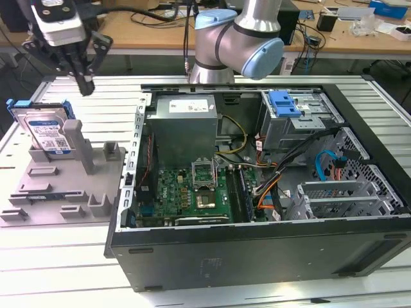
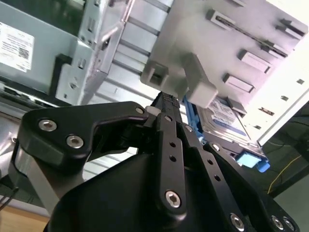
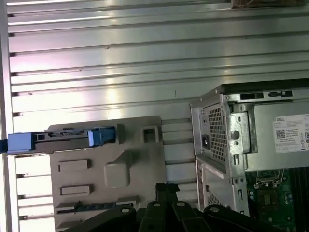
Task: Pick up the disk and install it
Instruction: 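Reach for the disk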
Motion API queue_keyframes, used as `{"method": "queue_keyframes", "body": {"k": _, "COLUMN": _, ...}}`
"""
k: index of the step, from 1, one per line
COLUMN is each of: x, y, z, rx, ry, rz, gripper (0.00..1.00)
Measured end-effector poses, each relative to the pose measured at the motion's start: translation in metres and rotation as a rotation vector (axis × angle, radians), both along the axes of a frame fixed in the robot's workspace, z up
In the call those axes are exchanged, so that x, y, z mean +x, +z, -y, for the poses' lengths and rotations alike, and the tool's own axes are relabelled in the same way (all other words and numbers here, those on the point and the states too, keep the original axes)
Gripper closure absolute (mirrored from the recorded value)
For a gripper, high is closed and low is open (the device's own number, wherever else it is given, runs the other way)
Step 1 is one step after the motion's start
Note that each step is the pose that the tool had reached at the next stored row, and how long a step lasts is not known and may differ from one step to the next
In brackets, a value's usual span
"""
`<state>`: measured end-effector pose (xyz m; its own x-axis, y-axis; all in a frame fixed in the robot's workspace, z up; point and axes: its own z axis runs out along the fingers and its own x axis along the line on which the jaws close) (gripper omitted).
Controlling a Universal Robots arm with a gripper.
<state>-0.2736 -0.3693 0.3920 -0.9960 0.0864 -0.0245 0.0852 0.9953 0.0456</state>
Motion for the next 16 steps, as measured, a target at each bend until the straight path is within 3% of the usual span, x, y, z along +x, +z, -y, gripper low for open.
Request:
{"method": "queue_keyframes", "body": {"k": 5, "x": -0.019, "y": -0.0004, "z": -0.0089, "rx": 0.0000, "ry": 0.000, "rz": 0.0000, "gripper": 0.89}}
{"method": "queue_keyframes", "body": {"k": 11, "x": -0.050, "y": -0.0015, "z": -0.0295, "rx": 0.0000, "ry": 0.000, "rz": -0.0001, "gripper": 0.89}}
{"method": "queue_keyframes", "body": {"k": 16, "x": -0.070, "y": -0.0031, "z": -0.0382, "rx": 0.0000, "ry": 0.000, "rz": 0.0000, "gripper": 0.89}}
